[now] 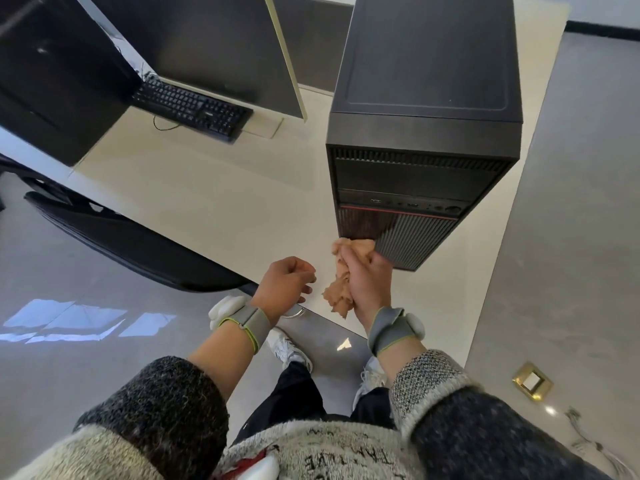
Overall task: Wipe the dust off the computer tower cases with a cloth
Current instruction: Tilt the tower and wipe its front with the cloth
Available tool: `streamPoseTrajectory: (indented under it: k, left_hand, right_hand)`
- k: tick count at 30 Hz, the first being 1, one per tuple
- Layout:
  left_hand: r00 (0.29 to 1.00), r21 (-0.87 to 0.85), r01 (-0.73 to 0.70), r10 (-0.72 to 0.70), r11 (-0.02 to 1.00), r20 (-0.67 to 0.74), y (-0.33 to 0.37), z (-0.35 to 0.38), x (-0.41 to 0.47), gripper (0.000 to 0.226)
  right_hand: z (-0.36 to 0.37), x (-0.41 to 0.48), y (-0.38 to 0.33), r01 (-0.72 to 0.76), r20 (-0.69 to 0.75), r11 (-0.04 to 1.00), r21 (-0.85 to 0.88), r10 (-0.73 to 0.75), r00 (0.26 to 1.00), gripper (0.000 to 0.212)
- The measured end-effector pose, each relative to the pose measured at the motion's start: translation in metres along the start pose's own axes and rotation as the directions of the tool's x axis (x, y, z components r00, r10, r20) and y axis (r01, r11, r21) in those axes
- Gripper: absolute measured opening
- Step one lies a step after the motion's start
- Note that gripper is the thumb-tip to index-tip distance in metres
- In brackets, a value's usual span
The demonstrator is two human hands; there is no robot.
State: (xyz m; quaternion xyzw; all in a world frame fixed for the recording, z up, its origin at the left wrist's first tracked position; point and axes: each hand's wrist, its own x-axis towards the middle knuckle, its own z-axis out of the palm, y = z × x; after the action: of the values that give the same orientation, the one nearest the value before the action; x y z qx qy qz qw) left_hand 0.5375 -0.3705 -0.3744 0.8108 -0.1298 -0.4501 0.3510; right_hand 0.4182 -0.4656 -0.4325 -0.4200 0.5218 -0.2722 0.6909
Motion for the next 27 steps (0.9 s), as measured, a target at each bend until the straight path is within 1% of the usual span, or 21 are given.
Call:
streamPoseTrajectory:
  k: [1, 3, 4, 8, 11, 12, 14, 16, 18, 20, 22, 24, 25, 27]
  left_hand:
    - [1.000, 0.004, 0.004, -0.004, 1.000, 0.007, -0.001, 0.000, 0.000, 0.016]
    - [1.000, 0.004, 0.005, -0.005, 1.000, 0.014, -0.001, 0.000, 0.000, 0.015]
    - [1.000, 0.002, 0.005, -0.005, 1.000, 0.013, -0.002, -0.001, 0.000, 0.015]
    - [1.000, -0.004, 0.005, -0.005, 1.000, -0.001, -0.005, -0.006, 0.006, 0.014]
    - [1.000, 0.000, 0.020, -0.020, 1.000, 0.005, -0.010, -0.009, 0.003, 0.015]
    - [1.000, 0.004, 0.023, -0.023, 1.000, 0.008, -0.011, -0.009, 0.002, 0.015]
    - [1.000, 0.007, 0.024, -0.024, 1.000, 0.012, -0.014, -0.012, 0.003, 0.014]
    - [1.000, -0.001, 0.019, -0.019, 1.000, 0.006, -0.015, -0.014, 0.006, 0.012]
    - [1.000, -0.010, 0.019, -0.019, 1.000, 0.004, -0.017, -0.016, 0.009, 0.012]
    - [1.000, -0.020, 0.021, -0.021, 1.000, 0.003, -0.018, -0.018, 0.011, 0.013]
    - [1.000, -0.021, 0.024, -0.024, 0.999, 0.004, -0.020, -0.019, 0.011, 0.014]
    - [1.000, -0.027, 0.030, -0.030, 0.999, 0.008, -0.020, -0.018, 0.012, 0.014]
    - [1.000, -0.027, 0.029, -0.029, 0.999, 0.011, -0.019, -0.019, 0.012, 0.014]
    - [0.999, -0.021, 0.027, -0.026, 0.999, 0.022, -0.017, -0.020, 0.013, 0.015]
  right_hand:
    - [0.004, 0.003, 0.004, -0.056, -0.029, 0.998, -0.027, 0.056, 0.998, 0.017]
    - [0.007, 0.012, 0.015, -0.151, -0.056, 0.988, -0.025, 0.150, 0.987, 0.020]
    - [0.008, 0.013, 0.016, -0.164, -0.059, 0.986, -0.018, 0.163, 0.985, 0.020]
    - [0.011, 0.012, 0.018, -0.087, -0.029, 0.996, -0.031, 0.086, 0.996, 0.013]
    - [0.010, 0.018, 0.029, -0.159, -0.038, 0.985, -0.072, 0.157, 0.987, 0.013]
    - [0.010, 0.023, 0.035, -0.198, -0.046, 0.976, -0.096, 0.194, 0.980, 0.015]
    - [0.011, 0.036, 0.049, -0.226, -0.042, 0.968, -0.106, 0.223, 0.974, 0.020]
    - [0.012, 0.035, 0.049, -0.217, -0.030, 0.971, -0.102, 0.215, 0.976, 0.025]
    - [0.013, 0.021, 0.035, -0.181, -0.030, 0.980, -0.086, 0.179, 0.983, 0.021]
    - [0.015, 0.009, 0.027, -0.125, -0.060, 0.991, -0.036, 0.123, 0.991, 0.022]
    - [0.015, 0.002, 0.022, -0.087, -0.090, 0.995, -0.042, 0.083, 0.992, 0.021]
    - [0.015, 0.009, 0.028, -0.098, -0.119, 0.992, -0.085, 0.087, 0.989, 0.018]
    - [0.014, 0.016, 0.033, -0.125, -0.121, 0.985, -0.117, 0.111, 0.986, 0.019]
    - [0.005, 0.040, 0.061, -0.168, -0.109, 0.973, -0.158, 0.152, 0.982, 0.021]
